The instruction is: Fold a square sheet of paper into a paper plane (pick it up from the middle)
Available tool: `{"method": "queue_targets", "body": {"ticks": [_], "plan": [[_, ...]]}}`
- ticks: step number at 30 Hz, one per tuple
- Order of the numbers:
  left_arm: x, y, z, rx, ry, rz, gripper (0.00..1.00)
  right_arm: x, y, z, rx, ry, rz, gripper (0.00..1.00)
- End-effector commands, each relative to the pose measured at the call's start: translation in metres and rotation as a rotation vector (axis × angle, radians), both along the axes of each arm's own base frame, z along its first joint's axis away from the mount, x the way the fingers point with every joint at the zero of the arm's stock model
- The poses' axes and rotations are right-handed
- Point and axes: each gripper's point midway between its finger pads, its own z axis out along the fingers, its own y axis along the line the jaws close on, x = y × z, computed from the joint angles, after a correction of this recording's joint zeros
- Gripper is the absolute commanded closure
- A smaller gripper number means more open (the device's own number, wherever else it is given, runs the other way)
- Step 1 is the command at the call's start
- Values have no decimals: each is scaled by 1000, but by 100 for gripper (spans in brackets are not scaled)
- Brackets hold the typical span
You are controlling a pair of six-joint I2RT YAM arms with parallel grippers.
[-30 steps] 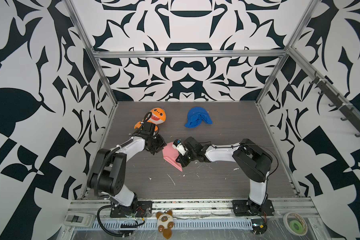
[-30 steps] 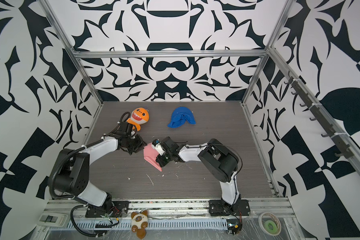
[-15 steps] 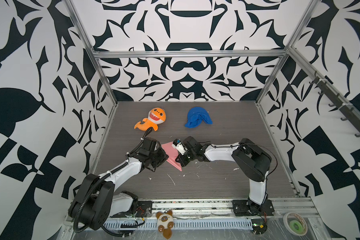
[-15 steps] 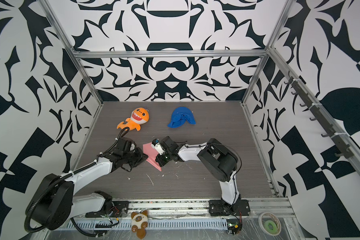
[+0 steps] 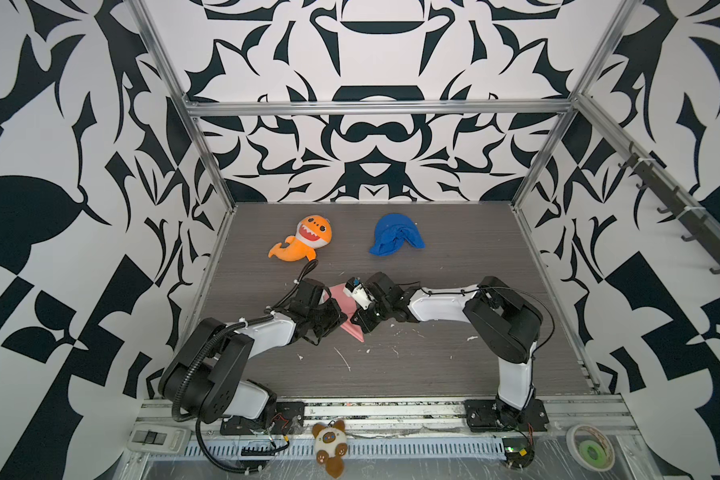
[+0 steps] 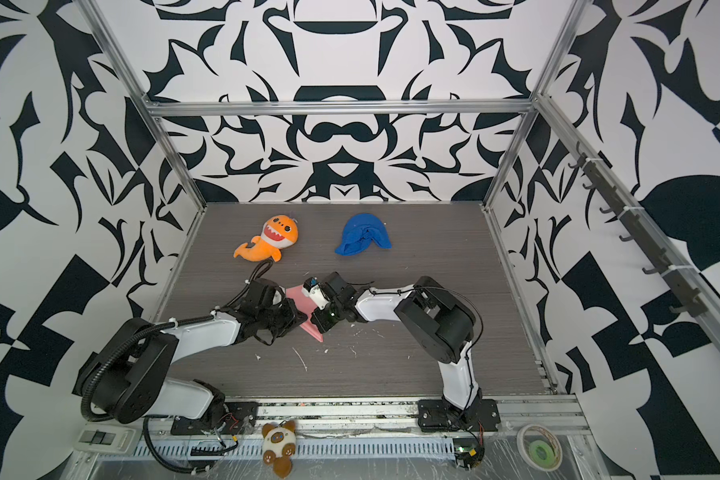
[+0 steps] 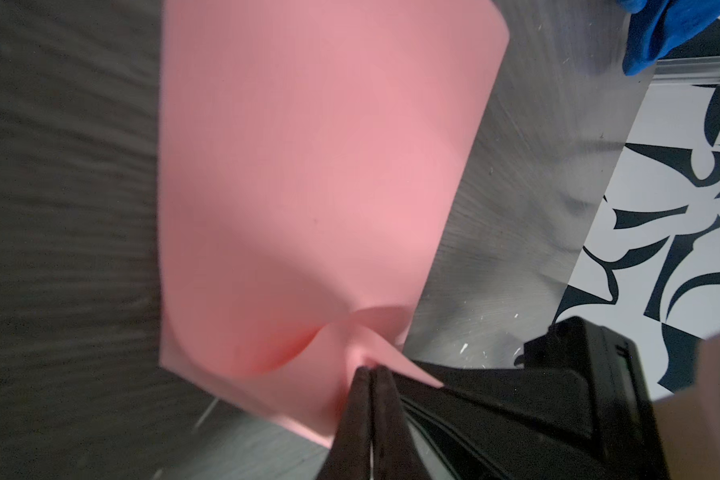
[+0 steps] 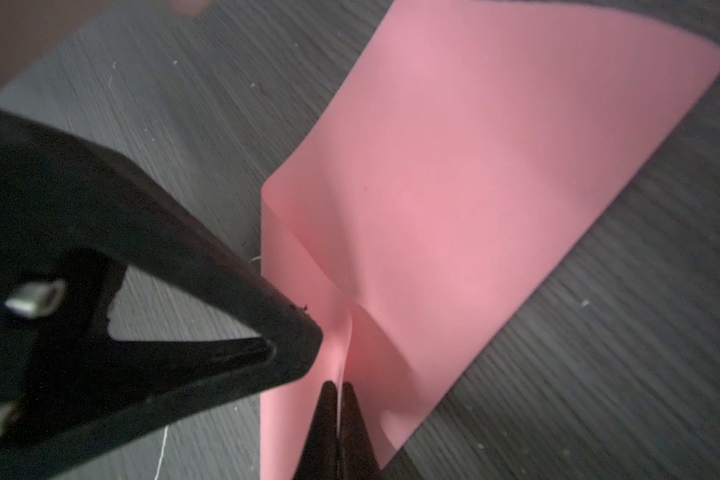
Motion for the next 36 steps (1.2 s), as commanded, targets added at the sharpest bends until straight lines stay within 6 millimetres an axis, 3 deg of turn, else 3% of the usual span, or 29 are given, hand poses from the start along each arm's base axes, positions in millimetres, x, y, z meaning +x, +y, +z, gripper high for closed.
{"method": "queue_targets", "body": {"ticks": [1, 14, 16, 20, 22, 24, 26, 29, 36], "plan": [[-8, 6, -14, 27, 3, -9, 94, -1, -9, -15, -60, 37, -14, 95], [-24, 19, -45, 98, 58, -13, 94, 2, -8, -12, -48, 49, -23, 93], [-26, 22, -50, 113, 69, -8, 96, 4, -4, -2, -19, 59, -30, 91], [-31, 27, -56, 147, 103, -3, 98, 19, 2, 35, 49, 82, -93, 80], [-31, 29, -57, 162, 110, -4, 98, 26, -1, 53, 77, 86, -133, 73], [-32, 30, -57, 173, 121, -1, 98, 27, -8, 65, 87, 83, -162, 61], [-31, 31, -56, 181, 131, 5, 98, 24, -15, 71, 71, 91, -190, 58], [-30, 33, -54, 194, 139, 12, 98, 13, -18, 69, 67, 179, -216, 60], [-26, 36, -50, 215, 149, 43, 98, -18, -3, 56, 102, 392, -188, 83]]}}
